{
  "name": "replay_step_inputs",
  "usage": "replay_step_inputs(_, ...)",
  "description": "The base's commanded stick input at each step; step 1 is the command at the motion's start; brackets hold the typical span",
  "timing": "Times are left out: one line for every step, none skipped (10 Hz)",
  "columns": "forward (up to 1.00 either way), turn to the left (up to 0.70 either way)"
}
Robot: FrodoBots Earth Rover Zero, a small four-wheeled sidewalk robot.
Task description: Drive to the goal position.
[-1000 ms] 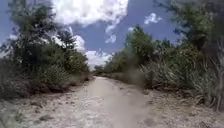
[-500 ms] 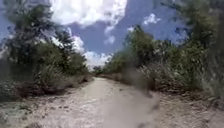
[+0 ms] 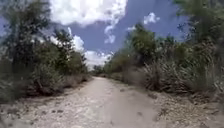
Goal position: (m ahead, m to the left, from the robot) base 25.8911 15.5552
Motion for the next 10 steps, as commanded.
replay_step_inputs(0.45,0.00)
replay_step_inputs(0.45,0.00)
replay_step_inputs(0.45,0.00)
replay_step_inputs(0.45,0.00)
replay_step_inputs(0.45,0.00)
replay_step_inputs(0.45,0.00)
replay_step_inputs(0.45,0.00)
replay_step_inputs(0.45,0.00)
replay_step_inputs(0.45,0.00)
replay_step_inputs(0.45,0.00)
